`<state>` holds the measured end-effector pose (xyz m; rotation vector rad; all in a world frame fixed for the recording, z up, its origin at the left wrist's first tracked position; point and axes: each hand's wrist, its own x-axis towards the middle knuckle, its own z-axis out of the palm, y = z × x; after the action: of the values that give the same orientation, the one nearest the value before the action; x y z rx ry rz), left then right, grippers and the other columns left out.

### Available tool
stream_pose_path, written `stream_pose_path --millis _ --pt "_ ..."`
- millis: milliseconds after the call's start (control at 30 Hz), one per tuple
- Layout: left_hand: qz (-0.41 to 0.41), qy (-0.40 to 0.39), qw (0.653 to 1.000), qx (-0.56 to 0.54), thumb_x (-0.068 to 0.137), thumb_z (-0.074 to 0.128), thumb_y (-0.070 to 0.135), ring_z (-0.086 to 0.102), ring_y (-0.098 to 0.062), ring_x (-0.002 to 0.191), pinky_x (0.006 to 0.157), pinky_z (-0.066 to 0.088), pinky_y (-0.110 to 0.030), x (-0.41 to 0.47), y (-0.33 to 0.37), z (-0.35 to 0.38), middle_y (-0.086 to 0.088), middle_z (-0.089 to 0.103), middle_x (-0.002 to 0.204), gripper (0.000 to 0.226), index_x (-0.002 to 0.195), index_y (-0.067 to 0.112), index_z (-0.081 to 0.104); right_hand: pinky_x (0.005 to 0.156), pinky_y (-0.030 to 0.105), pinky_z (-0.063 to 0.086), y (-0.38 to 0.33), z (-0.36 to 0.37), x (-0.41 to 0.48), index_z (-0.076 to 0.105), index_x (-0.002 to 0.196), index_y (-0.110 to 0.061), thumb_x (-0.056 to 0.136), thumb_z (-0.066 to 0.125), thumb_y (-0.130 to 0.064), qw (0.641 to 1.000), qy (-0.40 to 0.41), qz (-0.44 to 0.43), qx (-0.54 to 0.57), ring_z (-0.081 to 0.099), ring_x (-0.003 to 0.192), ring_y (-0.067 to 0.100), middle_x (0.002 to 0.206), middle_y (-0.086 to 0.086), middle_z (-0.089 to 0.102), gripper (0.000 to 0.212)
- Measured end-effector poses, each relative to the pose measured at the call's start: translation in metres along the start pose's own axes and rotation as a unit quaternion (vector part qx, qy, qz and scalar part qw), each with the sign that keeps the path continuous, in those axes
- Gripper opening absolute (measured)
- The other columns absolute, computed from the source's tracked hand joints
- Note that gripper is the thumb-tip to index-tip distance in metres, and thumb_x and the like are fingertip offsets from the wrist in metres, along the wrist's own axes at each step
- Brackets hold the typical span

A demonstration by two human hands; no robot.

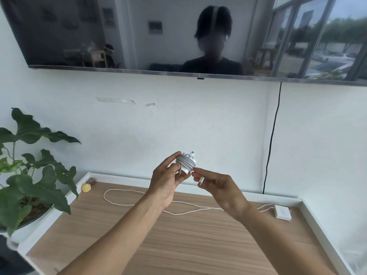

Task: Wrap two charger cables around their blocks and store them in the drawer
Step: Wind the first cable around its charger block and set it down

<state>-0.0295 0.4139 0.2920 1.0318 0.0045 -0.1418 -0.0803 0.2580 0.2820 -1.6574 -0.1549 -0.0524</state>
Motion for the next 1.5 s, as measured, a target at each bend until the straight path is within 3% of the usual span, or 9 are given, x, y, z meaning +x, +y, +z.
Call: stream_pose_path --millis 133,233,333,600,900,1133,1233,1367,1500 --pt "0.000 0.019 1.000 0.011 0.090 0.046 -0.010 0.050 -0.030 0.086 0.072 0.062 -0.033 -0.001 -0.003 0.001 -0.010 0.050 0.079 0.037 0.110 0.010 0.069 0.083 0.018 0.051 0.005 0.007 0.001 0.074 0.090 -0.032 0.090 0.061 -0.003 0.977 0.092 -0.081 -0.172 0.068 0.086 0.003 0.084 -0.020 0.073 0.032" --pt "0.016 0.012 0.999 0.033 0.091 0.047 -0.009 0.051 -0.025 0.081 0.079 0.061 -0.036 -0.004 -0.008 0.001 -0.013 0.052 0.079 0.036 0.111 0.012 0.068 0.072 0.024 0.052 0.007 0.010 0.005 0.076 0.095 -0.023 0.088 0.062 -0.003 0.959 0.141 -0.141 -0.202 0.064 0.073 0.008 0.088 -0.011 0.067 0.025" --pt "0.061 -0.010 0.994 0.090 0.093 0.051 -0.004 0.063 -0.014 0.068 0.087 0.058 -0.041 -0.006 -0.012 0.000 -0.015 0.059 0.079 0.032 0.111 0.017 0.067 0.068 0.022 0.050 0.004 0.015 0.010 0.076 0.093 -0.024 0.088 0.063 -0.002 0.959 0.153 -0.163 -0.171 0.060 0.070 0.010 0.092 -0.007 0.062 0.026" --pt "0.105 -0.050 0.983 0.145 0.094 0.052 -0.001 0.070 -0.019 0.086 0.086 0.057 -0.031 -0.013 -0.013 -0.005 -0.027 0.060 0.109 0.039 0.118 0.026 0.065 0.062 0.019 0.049 -0.009 0.018 0.012 0.066 0.093 -0.021 0.085 0.067 -0.004 0.973 0.174 -0.135 -0.068 0.061 0.064 0.015 0.076 -0.004 0.065 0.019" --pt "0.079 -0.110 0.986 0.095 0.086 0.065 0.003 0.069 -0.021 0.093 0.090 0.055 -0.033 -0.013 -0.008 -0.009 -0.016 0.058 0.106 0.041 0.124 0.020 0.063 0.065 0.013 0.047 -0.014 0.015 0.012 0.071 0.089 -0.018 0.084 0.070 -0.008 0.973 0.182 -0.136 -0.032 0.063 0.068 0.009 0.078 -0.008 0.070 0.012" --pt "0.089 -0.067 0.991 0.069 0.077 0.070 0.029 0.067 -0.024 0.090 0.088 0.056 -0.039 -0.011 -0.006 -0.001 -0.021 0.062 0.101 0.041 0.116 0.019 0.065 0.073 0.021 0.053 -0.012 0.016 0.011 0.069 0.089 -0.020 0.085 0.069 -0.007 0.959 0.172 -0.189 -0.119 0.068 0.083 0.011 0.085 -0.011 0.071 0.014" --pt "0.062 -0.045 0.995 0.057 0.074 0.074 0.027 0.070 -0.025 0.095 0.084 0.057 -0.036 -0.006 -0.006 -0.001 -0.025 0.062 0.113 0.056 0.125 0.016 0.057 0.073 0.016 0.051 -0.011 0.017 0.009 0.068 0.090 -0.021 0.086 0.067 -0.005 0.949 0.179 -0.217 -0.140 0.068 0.086 0.008 0.088 -0.010 0.071 0.016" --pt "0.029 -0.115 0.989 0.082 0.082 0.068 0.016 0.065 -0.024 0.099 0.089 0.056 -0.034 -0.004 -0.001 -0.003 -0.013 0.070 0.110 0.031 0.112 0.011 0.069 0.073 0.015 0.050 -0.011 0.015 0.006 0.066 0.089 -0.029 0.087 0.065 -0.004 0.946 0.173 -0.229 -0.152 0.067 0.086 0.009 0.089 -0.010 0.071 0.025" --pt "0.021 -0.131 0.987 0.087 0.074 0.073 0.021 0.065 -0.021 0.096 0.088 0.055 -0.033 -0.004 0.001 -0.004 -0.012 0.067 0.110 0.043 0.116 0.013 0.069 0.073 0.014 0.048 -0.013 0.013 0.004 0.064 0.091 -0.033 0.088 0.063 -0.001 0.936 0.168 -0.251 -0.181 0.066 0.086 0.007 0.089 -0.013 0.070 0.032"
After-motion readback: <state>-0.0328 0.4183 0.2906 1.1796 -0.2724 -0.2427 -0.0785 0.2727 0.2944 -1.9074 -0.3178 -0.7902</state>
